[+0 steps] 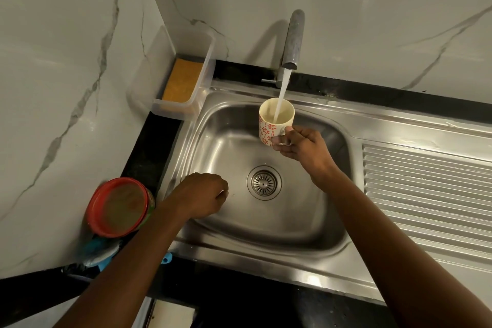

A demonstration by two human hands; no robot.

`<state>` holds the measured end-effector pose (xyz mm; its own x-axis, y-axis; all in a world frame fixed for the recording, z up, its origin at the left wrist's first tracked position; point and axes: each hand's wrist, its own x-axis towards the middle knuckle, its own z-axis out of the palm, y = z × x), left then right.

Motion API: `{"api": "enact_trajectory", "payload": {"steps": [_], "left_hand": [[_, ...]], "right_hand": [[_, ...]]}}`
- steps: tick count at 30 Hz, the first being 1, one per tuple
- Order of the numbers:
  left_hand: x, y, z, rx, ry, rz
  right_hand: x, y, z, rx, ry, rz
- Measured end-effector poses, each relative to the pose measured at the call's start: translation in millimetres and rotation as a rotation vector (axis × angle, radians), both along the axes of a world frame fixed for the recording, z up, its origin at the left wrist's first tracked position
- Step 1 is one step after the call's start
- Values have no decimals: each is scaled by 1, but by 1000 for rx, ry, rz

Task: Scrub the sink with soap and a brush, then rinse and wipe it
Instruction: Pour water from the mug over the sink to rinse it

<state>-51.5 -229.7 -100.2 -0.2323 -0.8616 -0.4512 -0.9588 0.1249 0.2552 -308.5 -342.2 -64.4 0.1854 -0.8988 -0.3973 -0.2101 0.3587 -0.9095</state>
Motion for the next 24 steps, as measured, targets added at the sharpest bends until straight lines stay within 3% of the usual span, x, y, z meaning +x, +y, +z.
{"api": "enact_trajectory", "payload": {"steps": [18, 21, 24], "left_hand": [[12, 16, 3, 74, 17, 71], [19, 20, -1, 96, -17, 87], [25, 24, -4, 86, -99, 71]], "right_hand": [[-1, 8, 6, -33, -14, 8], [5, 14, 1, -45, 87, 34], [21, 17, -7, -115, 322, 182]]}}
